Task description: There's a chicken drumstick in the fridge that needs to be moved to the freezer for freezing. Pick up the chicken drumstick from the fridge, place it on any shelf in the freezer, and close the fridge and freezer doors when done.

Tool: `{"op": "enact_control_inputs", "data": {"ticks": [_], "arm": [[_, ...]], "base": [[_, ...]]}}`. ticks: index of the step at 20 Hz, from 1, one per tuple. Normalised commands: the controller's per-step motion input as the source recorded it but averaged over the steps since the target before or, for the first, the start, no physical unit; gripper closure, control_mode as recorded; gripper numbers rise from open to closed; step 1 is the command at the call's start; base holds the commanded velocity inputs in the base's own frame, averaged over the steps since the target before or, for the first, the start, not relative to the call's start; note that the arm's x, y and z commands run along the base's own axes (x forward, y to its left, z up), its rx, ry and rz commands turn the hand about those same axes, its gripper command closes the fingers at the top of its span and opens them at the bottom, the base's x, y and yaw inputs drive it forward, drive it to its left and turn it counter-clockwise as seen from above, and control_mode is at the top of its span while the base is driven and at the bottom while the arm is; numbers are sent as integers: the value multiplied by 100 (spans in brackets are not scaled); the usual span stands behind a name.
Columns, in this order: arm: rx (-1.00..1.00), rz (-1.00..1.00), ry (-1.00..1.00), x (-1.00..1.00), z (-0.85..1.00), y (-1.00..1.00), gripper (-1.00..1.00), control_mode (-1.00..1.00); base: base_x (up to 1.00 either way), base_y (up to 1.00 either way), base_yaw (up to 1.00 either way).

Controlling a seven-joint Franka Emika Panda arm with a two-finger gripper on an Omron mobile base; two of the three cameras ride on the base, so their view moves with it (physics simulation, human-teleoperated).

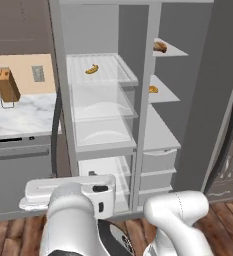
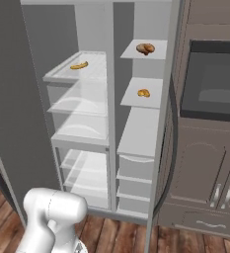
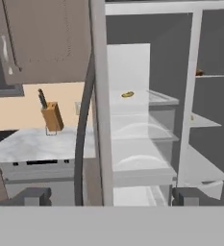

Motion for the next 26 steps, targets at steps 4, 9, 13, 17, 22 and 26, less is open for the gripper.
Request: {"op": "enact_control_inputs", "data": {"ticks": [4, 9, 13, 17, 22, 26], "arm": [[-2, -9, -4, 60, -36, 52, -100, -100], [-2, -8, -5, 54, -47, 33, -100, -100], [-1, -5, -6, 37, -43, 18, -100, -100], [-1, -5, -6, 18, -40, 6, -100, -100], [-1, -6, 0, 39, -34, 8, -100, -100], [0, -4, 0, 53, -28, 5, -100, -100]], "base": [[0, 0, 0], [0, 0, 0], [0, 0, 0], [0, 0, 0], [0, 0, 0], [0, 0, 0]]}}
